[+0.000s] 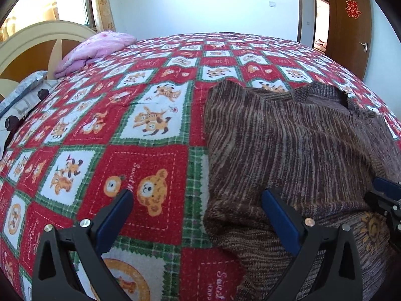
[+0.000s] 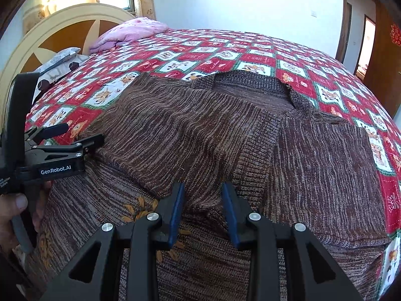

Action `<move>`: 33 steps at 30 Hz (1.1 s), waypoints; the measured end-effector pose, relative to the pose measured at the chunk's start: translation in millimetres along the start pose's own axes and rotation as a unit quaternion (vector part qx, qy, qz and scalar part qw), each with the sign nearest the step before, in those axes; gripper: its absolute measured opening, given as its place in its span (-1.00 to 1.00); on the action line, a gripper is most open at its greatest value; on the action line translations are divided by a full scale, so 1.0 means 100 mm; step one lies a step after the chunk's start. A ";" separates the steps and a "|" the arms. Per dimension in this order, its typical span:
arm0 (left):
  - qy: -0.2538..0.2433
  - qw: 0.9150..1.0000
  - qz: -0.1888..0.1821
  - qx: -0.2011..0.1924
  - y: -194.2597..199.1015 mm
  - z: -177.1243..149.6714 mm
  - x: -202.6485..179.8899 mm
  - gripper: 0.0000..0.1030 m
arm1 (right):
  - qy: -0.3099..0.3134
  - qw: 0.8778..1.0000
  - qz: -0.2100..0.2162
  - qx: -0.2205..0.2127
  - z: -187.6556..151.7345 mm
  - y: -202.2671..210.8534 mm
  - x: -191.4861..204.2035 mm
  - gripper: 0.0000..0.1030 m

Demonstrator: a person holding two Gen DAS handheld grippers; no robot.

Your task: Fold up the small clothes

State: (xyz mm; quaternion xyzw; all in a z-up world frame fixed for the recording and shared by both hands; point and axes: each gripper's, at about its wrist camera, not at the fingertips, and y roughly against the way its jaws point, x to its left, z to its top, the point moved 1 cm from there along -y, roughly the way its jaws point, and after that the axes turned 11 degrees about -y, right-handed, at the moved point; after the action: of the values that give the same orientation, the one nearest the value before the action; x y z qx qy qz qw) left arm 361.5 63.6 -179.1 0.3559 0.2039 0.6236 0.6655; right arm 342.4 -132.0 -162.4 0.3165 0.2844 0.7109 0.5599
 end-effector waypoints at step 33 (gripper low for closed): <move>0.002 0.999 -0.033 -0.031 0.92 -0.50 -0.20 1.00 | -0.052 0.999 -0.008 -0.001 -0.52 0.49 -0.42 0.34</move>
State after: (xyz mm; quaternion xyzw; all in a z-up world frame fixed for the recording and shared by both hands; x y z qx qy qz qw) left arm 260.0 52.7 -148.6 0.3265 0.1972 0.6078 0.6964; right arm 279.1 -186.0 -163.7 0.3501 0.2563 0.6891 0.5805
